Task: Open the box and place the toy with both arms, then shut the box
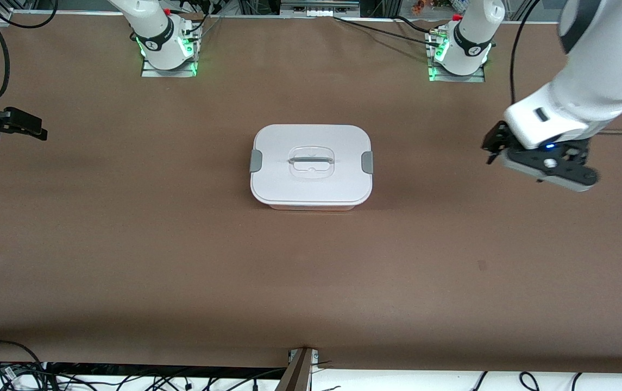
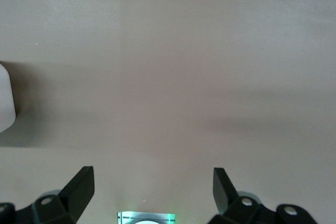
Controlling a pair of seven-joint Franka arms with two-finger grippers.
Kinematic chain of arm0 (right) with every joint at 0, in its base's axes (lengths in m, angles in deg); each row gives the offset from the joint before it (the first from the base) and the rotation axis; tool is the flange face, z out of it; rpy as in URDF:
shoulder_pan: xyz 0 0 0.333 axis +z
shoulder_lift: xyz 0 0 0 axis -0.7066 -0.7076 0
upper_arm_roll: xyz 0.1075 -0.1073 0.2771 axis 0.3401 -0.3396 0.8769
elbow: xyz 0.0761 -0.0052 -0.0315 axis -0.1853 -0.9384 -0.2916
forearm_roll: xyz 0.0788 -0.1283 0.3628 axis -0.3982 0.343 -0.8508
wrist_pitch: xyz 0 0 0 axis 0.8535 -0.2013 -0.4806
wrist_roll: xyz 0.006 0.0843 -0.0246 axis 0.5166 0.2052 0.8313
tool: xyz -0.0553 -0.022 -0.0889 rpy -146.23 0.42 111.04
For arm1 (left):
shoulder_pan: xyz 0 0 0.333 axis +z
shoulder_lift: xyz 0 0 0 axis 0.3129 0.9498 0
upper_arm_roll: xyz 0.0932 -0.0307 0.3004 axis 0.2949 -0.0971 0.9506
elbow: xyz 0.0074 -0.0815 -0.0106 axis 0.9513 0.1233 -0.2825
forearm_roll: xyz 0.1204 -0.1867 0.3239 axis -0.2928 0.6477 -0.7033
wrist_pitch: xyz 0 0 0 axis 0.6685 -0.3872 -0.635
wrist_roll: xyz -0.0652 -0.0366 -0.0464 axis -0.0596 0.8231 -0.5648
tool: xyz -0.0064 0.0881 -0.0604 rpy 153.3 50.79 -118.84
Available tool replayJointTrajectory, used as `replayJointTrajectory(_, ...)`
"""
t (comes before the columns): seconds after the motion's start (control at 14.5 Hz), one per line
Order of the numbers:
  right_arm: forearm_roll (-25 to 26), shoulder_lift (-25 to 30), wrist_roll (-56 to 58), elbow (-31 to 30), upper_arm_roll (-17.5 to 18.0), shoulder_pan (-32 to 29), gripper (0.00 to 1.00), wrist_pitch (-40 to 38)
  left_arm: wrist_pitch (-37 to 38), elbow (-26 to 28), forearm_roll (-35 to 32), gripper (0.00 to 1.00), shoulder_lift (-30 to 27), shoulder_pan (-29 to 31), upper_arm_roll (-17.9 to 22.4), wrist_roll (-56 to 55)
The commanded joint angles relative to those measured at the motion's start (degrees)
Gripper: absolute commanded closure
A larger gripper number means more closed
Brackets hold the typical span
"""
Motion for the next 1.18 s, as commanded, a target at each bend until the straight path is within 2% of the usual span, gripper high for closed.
replayJointTrajectory(0.0, -0.5, -0.1, 0.8, 0.6, -0.2, 0.0, 0.0, 0.1, -7.3, 12.4, 5.3, 0.0, -7.8, -0.2, 6.7, -4.3)
replayJointTrajectory(0.07, -0.5, -0.1, 0.8, 0.6, -0.2, 0.0, 0.0, 0.1, -9.5, 14.7, 5.4, 0.0, -8.5, 0.5, 7.9, -4.3)
replayJointTrajectory(0.21, -0.5, -0.1, 0.8, 0.6, -0.2, 0.0, 0.0, 0.2, -10.9, 15.7, 5.5, 0.0, -9.9, 0.5, 10.7, -3.5)
replayJointTrajectory(0.35, -0.5, -0.1, 0.7, 0.6, -0.2, 0.0, 0.0, 0.2, -10.4, 15.8, 5.8, 0.0, -11.3, 0.4, 10.7, -3.4)
replayJointTrajectory(1.11, -0.5, -0.1, 0.6, 0.6, -0.2, 0.1, 0.0, 0.3, -8.3, 15.3, 5.0, 0.0, -11.5, 0.5, 10.2, -3.2)
